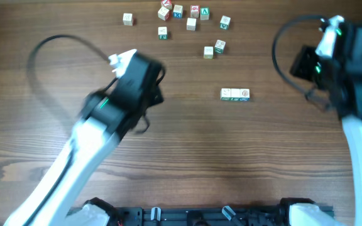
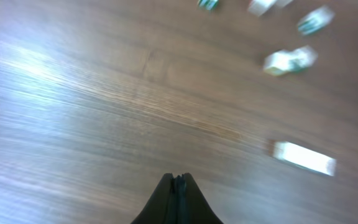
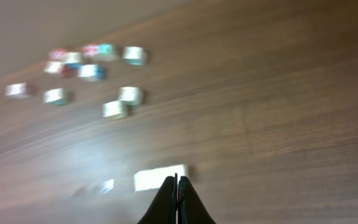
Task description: Form a horizontal line
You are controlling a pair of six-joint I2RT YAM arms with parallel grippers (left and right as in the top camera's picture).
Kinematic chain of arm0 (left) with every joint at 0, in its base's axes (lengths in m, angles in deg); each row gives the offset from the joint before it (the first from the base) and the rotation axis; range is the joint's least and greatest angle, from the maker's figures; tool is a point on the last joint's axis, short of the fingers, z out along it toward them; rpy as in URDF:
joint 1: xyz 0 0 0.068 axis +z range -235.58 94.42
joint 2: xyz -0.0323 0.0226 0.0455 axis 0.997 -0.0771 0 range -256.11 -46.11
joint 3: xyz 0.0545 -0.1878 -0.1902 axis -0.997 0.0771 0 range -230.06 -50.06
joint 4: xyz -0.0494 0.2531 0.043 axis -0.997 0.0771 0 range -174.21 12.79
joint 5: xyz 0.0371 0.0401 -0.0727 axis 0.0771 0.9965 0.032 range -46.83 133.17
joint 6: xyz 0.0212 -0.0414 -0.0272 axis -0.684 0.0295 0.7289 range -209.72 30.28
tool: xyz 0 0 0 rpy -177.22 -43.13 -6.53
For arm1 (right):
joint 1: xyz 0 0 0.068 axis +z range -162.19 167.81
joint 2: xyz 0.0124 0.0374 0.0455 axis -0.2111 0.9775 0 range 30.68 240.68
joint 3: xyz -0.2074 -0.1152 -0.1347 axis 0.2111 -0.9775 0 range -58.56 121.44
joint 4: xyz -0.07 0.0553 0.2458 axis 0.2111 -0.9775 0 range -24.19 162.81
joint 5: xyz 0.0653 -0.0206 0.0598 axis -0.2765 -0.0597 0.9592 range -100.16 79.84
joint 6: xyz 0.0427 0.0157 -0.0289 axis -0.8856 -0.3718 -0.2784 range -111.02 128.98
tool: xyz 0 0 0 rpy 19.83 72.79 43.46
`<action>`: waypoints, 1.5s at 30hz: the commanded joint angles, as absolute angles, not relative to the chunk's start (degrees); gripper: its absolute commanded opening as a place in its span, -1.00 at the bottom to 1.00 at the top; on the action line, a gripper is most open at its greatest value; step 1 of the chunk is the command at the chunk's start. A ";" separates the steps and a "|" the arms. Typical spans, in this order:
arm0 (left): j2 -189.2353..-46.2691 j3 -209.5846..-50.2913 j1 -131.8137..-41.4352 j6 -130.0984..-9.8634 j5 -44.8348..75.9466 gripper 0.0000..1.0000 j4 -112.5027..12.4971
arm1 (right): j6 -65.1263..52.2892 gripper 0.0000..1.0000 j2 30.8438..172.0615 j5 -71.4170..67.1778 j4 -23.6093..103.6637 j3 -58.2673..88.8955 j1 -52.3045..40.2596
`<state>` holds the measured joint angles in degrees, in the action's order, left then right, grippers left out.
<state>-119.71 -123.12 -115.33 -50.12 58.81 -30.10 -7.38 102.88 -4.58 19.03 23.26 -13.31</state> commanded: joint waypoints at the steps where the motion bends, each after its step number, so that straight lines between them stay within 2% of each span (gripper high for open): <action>1: -109.83 -123.05 -117.39 -51.39 62.31 -0.64 -26.21 | -6.03 -0.60 93.05 -1.15 15.23 23.83 -12.90; 3: -105.70 -123.05 -117.61 -51.39 62.31 -0.29 -24.66 | -6.00 -0.17 88.79 -1.50 13.24 23.83 -12.90; 4: -103.95 -123.05 -117.61 -51.41 62.35 -0.20 -24.05 | -6.03 -0.07 87.06 -2.31 12.67 23.83 -12.90; 5: -102.55 -123.05 -117.58 -51.41 62.37 -0.16 -23.72 | -6.03 -0.07 85.46 -3.79 12.50 23.78 -12.90; 6: -101.48 -123.05 -117.61 -51.41 62.37 -0.14 -23.63 | -6.05 -0.10 84.24 -5.50 12.52 23.54 -12.90; 9: -99.40 -123.05 -117.61 -51.39 62.33 -0.14 -23.48 | -7.12 -0.67 82.91 -13.08 12.04 20.81 -12.90; 11: -99.12 -123.05 -117.61 -51.39 62.33 -0.20 -23.17 | -11.73 -0.91 83.93 -17.61 11.97 16.83 -12.90; 14: -99.58 -123.05 -117.61 -51.39 62.33 -0.25 -22.82 | -15.64 -0.91 88.20 -19.68 17.59 8.68 -12.90; 17: -100.39 -123.05 -117.61 -51.41 62.35 -0.25 -22.85 | -15.47 -0.91 97.05 -15.22 27.78 2.93 -12.92; 23: -102.55 -123.05 -117.61 -51.39 62.33 -0.28 -22.87 | -22.70 -0.91 120.09 -6.59 38.95 4.62 -12.92; 29: -105.17 -123.05 -117.61 -51.41 62.35 -0.32 -21.75 | -22.48 -0.91 134.36 -4.84 47.64 4.96 -12.92; 34: -107.42 -123.05 -117.61 -51.41 62.35 -0.32 -21.75 | -22.42 -0.91 140.08 -2.98 50.11 4.96 -12.90; 45: -110.73 -123.05 -117.61 -51.41 62.35 -0.42 -21.75 | -19.47 -0.91 140.83 5.34 51.12 4.96 -12.92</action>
<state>-110.09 -123.18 -117.34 -50.91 61.37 -21.77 -20.49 139.93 1.59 51.23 4.16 -13.09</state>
